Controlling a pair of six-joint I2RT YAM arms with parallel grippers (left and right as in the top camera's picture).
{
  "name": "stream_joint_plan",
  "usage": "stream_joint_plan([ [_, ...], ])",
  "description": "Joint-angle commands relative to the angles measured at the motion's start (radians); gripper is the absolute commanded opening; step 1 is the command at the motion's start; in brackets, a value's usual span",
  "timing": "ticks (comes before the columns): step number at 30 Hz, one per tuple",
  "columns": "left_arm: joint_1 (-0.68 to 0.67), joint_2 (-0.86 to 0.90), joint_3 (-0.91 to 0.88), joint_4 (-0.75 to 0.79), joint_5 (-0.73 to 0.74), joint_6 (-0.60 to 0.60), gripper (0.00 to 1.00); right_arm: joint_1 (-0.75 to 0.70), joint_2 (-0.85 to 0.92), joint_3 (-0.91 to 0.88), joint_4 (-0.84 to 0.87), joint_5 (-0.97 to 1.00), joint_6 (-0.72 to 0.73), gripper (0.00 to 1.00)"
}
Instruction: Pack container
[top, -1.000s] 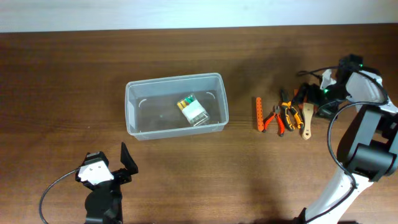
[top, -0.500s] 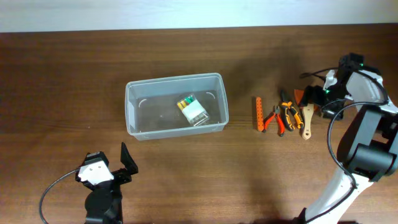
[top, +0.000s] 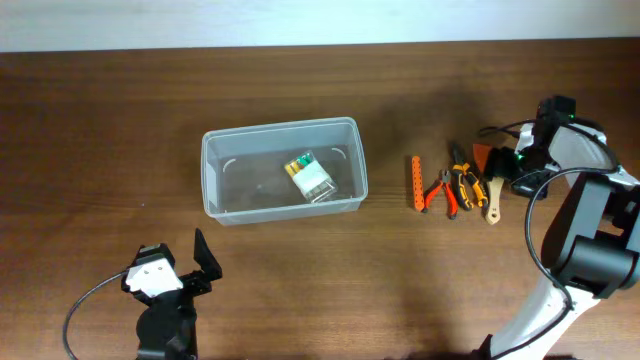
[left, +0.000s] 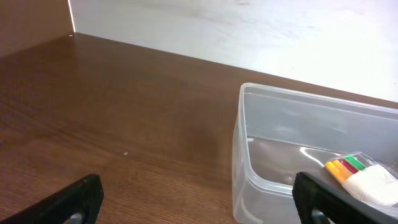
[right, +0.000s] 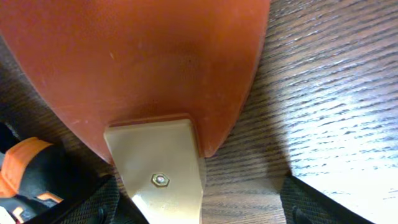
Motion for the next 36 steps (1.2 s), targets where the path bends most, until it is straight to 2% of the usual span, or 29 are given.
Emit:
stream_joint_plan([
  [1,-0.005,-0.005,-0.004,-0.001,-0.003,0.009,0.99,0.008,0.053,-0.057,-0.024,-0.022,0.012,0.84],
  [5,-0.005,-0.005,-0.004,-0.001,-0.003,0.009,0.99,0.009,0.053,-0.057,-0.026,-0.022,-0.021,0.89],
  [11,-0.005,-0.005,-0.004,-0.001,-0.003,0.009,0.99,0.037,0.053,-0.063,-0.006,-0.006,-0.149,0.88],
  [16,-0.005,-0.005,-0.003,-0.001,-0.004,0.009,0.99,0.054,0.056,-0.072,0.006,0.058,-0.148,0.87],
  [18,-0.005,-0.005,-0.004,-0.001,-0.003,0.009,0.99,0.053,0.062,-0.072,0.009,0.057,-0.143,0.76],
  [22,-0.005,-0.005,-0.004,-0.001,-0.003,0.009,0.99,0.053,0.068,-0.072,0.012,0.057,-0.123,0.64],
  [24,-0.005,-0.005,-0.004,-0.001,-0.003,0.009,0.99,0.053,0.068,-0.072,0.015,0.057,-0.106,0.62],
  [31,-0.005,-0.005,-0.004,-0.001,-0.003,0.009,0.99,0.053,0.068,-0.032,-0.014,0.053,-0.076,0.47],
  [36,-0.005,-0.005,-0.004,-0.001,-0.003,0.009,0.99,0.053,0.063,0.051,-0.075,0.042,-0.073,0.44],
])
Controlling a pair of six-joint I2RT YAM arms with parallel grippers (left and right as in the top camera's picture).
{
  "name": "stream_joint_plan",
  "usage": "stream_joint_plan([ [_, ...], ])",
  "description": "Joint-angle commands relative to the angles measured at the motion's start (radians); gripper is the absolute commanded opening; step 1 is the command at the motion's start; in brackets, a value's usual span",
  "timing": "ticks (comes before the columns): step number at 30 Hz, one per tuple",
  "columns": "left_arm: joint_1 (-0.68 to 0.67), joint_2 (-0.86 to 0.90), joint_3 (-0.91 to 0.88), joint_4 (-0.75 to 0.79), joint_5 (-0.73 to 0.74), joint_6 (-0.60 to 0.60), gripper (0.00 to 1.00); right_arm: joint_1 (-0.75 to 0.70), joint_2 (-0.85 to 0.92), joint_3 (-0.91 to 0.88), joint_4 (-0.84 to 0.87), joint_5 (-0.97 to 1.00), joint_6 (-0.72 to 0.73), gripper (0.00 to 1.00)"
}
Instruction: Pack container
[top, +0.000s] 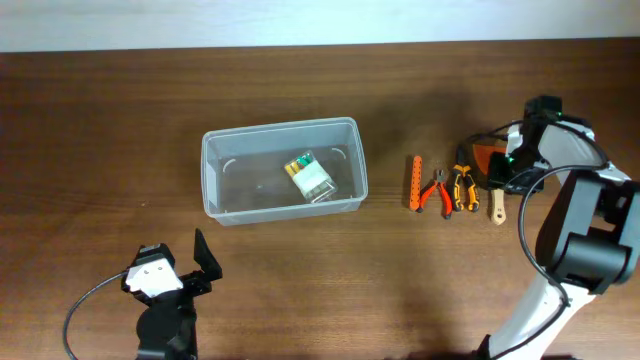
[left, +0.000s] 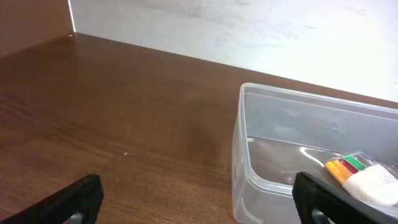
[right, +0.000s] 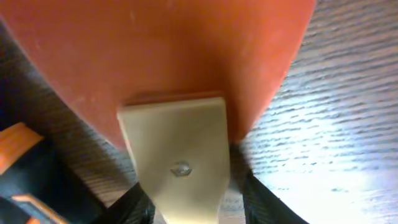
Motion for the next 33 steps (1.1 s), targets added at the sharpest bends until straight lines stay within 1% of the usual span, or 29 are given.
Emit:
stream_joint_plan([
  [1,-0.005,-0.005,-0.004,-0.001,-0.003,0.009,0.99,0.010,0.047,0.051,-0.045,-0.051,0.017,0.44],
  [5,-0.005,-0.005,-0.004,-0.001,-0.003,0.009,0.99,0.016,0.024,0.145,-0.108,-0.107,0.016,0.44],
  [10,-0.005,-0.005,-0.004,-0.001,-0.003,0.009,0.99,0.060,-0.029,0.284,-0.187,-0.167,0.017,0.44],
  [16,-0.005,-0.005,-0.004,-0.001,-0.003,0.009,0.99,0.199,-0.118,0.425,-0.250,-0.154,0.024,0.41],
  [18,-0.005,-0.005,-0.004,-0.001,-0.003,0.009,0.99,0.248,-0.142,0.446,-0.248,-0.076,0.025,0.49],
  [19,-0.005,-0.005,-0.004,-0.001,-0.003,0.009,0.99,0.274,-0.148,0.449,-0.248,0.005,0.042,0.51],
  [21,-0.005,-0.005,-0.004,-0.001,-0.004,0.009,0.99,0.277,-0.145,0.443,-0.254,0.063,0.079,0.51],
  [25,-0.005,-0.005,-0.004,-0.001,-0.003,0.009,0.99,0.227,-0.126,0.393,-0.243,0.053,0.099,0.63],
  [26,-0.005,-0.005,-0.004,-0.001,-0.003,0.009,0.99,0.211,-0.121,0.373,-0.235,0.053,0.099,0.68],
  [33,-0.005,-0.005,-0.004,-0.001,-0.003,0.009,0.99,0.081,-0.092,0.139,-0.137,0.009,0.103,0.76],
])
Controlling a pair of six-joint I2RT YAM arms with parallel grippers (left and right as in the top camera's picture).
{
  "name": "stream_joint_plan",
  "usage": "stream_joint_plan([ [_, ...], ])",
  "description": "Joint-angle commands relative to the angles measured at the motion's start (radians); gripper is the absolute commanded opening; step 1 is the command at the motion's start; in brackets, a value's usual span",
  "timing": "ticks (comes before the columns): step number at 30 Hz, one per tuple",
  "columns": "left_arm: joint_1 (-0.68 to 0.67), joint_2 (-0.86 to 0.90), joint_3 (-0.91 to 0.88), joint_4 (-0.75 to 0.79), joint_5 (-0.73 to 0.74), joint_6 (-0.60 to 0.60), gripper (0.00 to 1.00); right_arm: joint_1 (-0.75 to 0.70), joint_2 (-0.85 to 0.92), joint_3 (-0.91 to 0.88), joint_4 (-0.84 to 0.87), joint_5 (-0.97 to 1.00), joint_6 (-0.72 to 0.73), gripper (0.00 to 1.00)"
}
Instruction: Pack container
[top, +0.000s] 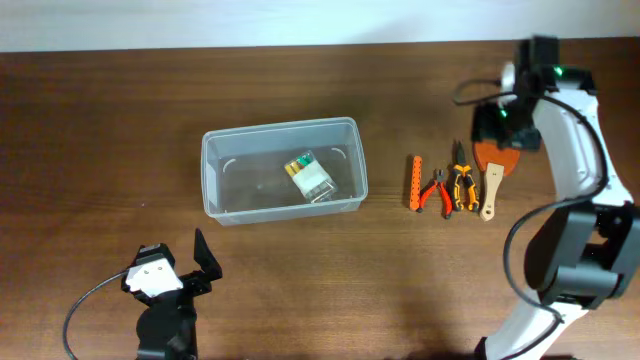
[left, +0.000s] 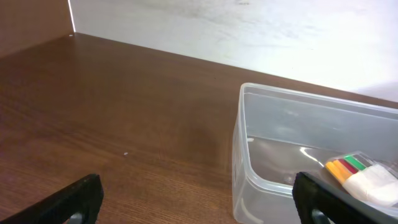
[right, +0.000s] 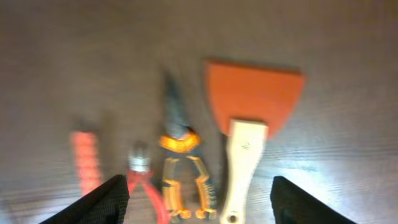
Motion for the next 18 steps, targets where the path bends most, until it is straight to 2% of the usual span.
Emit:
stream_joint_plan([
  [1,-0.005,-0.005,-0.004,-0.001,-0.003,0.009,0.99,-0.068,0.034,-0.150,0.049,-0.010,0.013,0.77],
  [9,-0.005,-0.005,-0.004,-0.001,-0.003,0.009,0.99,-0.137,0.034,-0.320,0.179,-0.044,0.013,0.86],
  [15,-0.005,-0.005,-0.004,-0.001,-0.003,0.009,0.99,-0.127,0.034,-0.328,0.217,-0.069,0.013,0.86],
  [18,-0.005,-0.005,-0.004,-0.001,-0.003,0.009,0.99,-0.127,0.041,-0.328,0.238,-0.068,0.030,0.81],
])
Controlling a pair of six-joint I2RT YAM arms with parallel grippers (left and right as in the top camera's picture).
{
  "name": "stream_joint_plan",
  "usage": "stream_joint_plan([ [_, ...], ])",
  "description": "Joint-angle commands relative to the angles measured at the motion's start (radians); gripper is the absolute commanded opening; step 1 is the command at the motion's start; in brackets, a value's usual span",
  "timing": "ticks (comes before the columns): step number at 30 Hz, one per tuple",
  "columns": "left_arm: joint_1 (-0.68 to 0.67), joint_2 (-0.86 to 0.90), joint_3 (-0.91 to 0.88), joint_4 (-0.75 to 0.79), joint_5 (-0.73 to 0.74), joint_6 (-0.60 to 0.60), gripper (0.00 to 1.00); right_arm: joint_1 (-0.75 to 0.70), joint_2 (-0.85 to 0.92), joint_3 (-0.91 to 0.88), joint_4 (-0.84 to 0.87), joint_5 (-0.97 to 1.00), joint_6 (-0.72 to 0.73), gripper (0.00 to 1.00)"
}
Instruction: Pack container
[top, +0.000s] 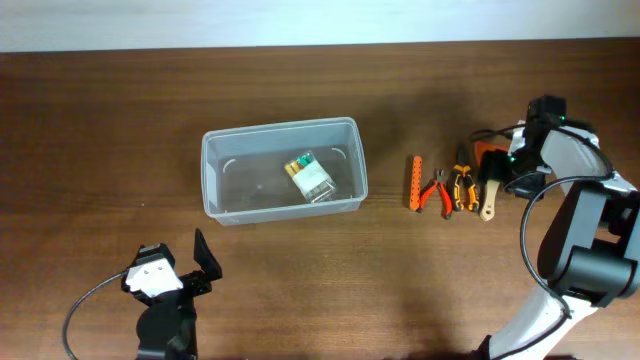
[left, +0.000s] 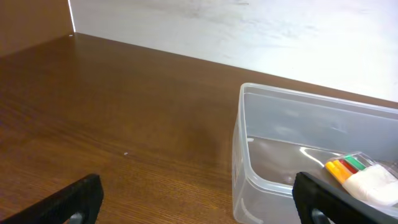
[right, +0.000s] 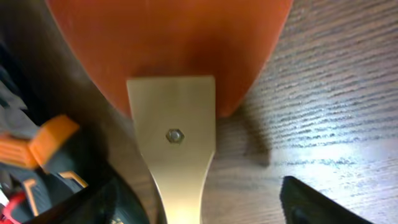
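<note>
The clear plastic container (top: 280, 128) sits left of centre with a pack of coloured markers (top: 309, 174) inside; it shows in the left wrist view too, container (left: 292, 102), markers (left: 364, 177). A spatula with an orange blade (right: 168, 56) and wooden handle (top: 490, 203) lies at the right. My right gripper (right: 199, 211) hangs low over it, open, one finger on each side of the handle, holding nothing. My left gripper (left: 196, 208) stands open near the front edge, short of the container.
Left of the spatula lie orange-and-black pliers (top: 462, 188), small red pliers (top: 437, 192) and an orange perforated bar (top: 415, 183). The pliers lie close beside the right gripper's left finger (right: 37, 162). Behind the table stands a pale wall (left: 249, 31).
My right gripper was high above the row of tools; now it is low over the spatula again, open astride the handle. The spatula, the other tools and the left arm are unmoved.
My right gripper first stood open, low over the spatula. Then its fingers were closed in against the handle below the blade. Then it was open and high above the tools, the spatula lying slightly turned on the table. Now it is low over the handle, open.
</note>
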Motion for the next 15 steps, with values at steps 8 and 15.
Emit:
stream_joint_plan([
  [8,-0.005,-0.005,-0.004,-0.001,-0.003,0.009,0.99,0.006,0.082,-0.010,0.042,-0.023,0.076,0.71],
  [15,-0.005,-0.005,-0.004,-0.001,-0.003,0.009,0.99,0.006,0.088,-0.010,0.077,-0.023,0.079,0.64],
])
